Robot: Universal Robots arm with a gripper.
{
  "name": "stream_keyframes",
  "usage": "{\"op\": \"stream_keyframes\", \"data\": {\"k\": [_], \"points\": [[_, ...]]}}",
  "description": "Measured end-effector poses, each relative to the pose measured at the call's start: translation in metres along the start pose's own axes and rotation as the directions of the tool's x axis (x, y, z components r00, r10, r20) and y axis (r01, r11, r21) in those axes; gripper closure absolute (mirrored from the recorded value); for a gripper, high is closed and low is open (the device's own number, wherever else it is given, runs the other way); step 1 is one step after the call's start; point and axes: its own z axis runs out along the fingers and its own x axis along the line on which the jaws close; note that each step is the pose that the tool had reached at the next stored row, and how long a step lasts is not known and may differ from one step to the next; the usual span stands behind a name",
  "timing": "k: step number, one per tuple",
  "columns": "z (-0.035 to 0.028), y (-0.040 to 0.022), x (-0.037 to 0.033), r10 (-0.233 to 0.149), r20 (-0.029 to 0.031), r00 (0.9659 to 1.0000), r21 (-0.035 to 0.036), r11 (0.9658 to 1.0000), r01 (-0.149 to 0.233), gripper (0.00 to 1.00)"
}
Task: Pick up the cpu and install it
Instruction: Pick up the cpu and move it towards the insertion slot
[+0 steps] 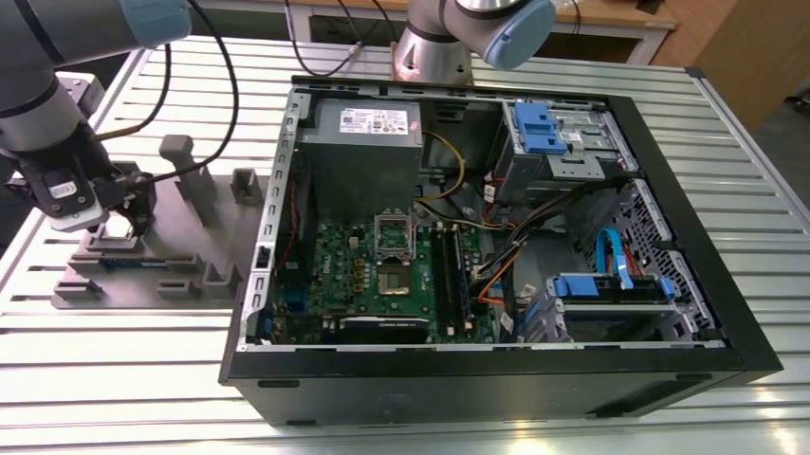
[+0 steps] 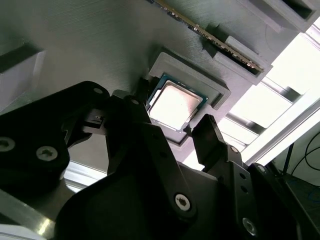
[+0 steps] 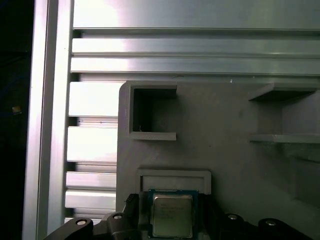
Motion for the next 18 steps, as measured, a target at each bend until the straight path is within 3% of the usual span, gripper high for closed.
{"op": "stream_keyframes", "data": {"k": [18], "points": [[-0.0005,-0.0016,0.0001,0.0,0.0,1.0,0.0018,1.0,0.0,0.38]]}}
